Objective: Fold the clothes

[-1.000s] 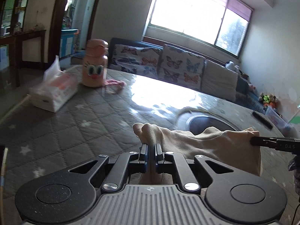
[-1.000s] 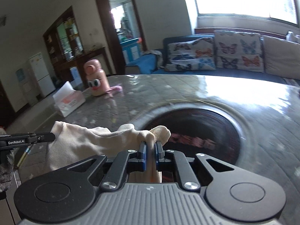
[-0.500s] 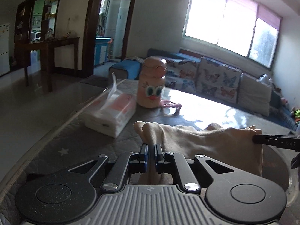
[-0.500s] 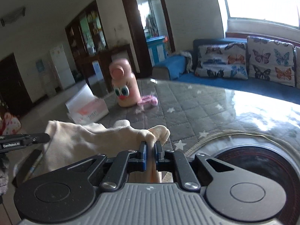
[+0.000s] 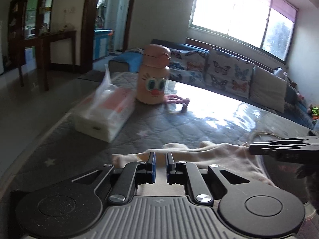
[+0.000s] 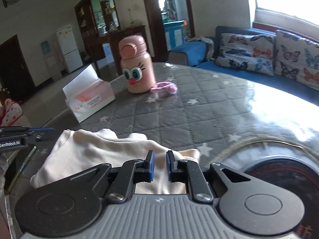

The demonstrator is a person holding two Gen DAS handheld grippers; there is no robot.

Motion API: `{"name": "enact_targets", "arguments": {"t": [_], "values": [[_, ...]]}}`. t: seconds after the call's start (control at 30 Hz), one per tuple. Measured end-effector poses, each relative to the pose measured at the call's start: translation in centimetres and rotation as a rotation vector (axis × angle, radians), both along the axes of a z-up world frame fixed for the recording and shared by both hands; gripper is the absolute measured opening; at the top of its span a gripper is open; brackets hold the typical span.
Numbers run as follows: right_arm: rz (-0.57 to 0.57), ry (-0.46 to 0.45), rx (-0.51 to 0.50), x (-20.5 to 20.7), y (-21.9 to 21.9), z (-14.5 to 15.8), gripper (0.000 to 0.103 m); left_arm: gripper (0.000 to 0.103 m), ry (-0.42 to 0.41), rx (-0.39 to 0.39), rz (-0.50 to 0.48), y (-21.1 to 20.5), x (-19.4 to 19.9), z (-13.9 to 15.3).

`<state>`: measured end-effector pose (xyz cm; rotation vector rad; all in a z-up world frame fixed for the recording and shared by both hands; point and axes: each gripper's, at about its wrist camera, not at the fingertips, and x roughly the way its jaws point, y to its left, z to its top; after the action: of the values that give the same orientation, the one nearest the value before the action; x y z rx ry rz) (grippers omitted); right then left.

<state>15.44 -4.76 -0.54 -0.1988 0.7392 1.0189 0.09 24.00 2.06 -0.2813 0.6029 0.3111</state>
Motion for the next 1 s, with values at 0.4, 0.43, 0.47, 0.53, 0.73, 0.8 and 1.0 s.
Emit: {"name": "enact_targets", "arguments": {"t": [0.4,0.43,0.47,0.53,0.73,0.8,1.0], "values": [[0.042,0.001,-0.047,1.0,4.4,-2.6,0.016,0.011,0.090,-0.023,-0.049,-0.6,6.1,-3.3],[0.045,-0.003,-0.050,0.9,4.5,-2.6,0.017,0.011,0.093,-0.023,-0.047,-0.6,6.2,-3.4],[0.047,-0.007,-0.052,0.9,4.6,-2.5,0.018,0.011,0.092,-0.023,-0.045,-0.7,6.2,-3.4],[0.053,-0.016,-0.057,0.7,4.6,-2.3,0.019,0.011,0.092,-0.023,-0.043,-0.7,6.1,-3.3],[0.097,-0.044,-0.067,-0.8,3.5,-0.9,0.022,0.023,0.086,-0.001,-0.044,-1.5,5.2,-2.6],[0.113,-0.051,-0.075,-1.4,3.0,-0.7,0.026,0.024,0.083,0.008,-0.049,-1.9,4.8,-2.3],[0.156,-0.048,-0.100,-3.6,0.9,-0.3,0.029,0.030,0.081,0.021,-0.061,-3.3,2.5,-1.7]]}}
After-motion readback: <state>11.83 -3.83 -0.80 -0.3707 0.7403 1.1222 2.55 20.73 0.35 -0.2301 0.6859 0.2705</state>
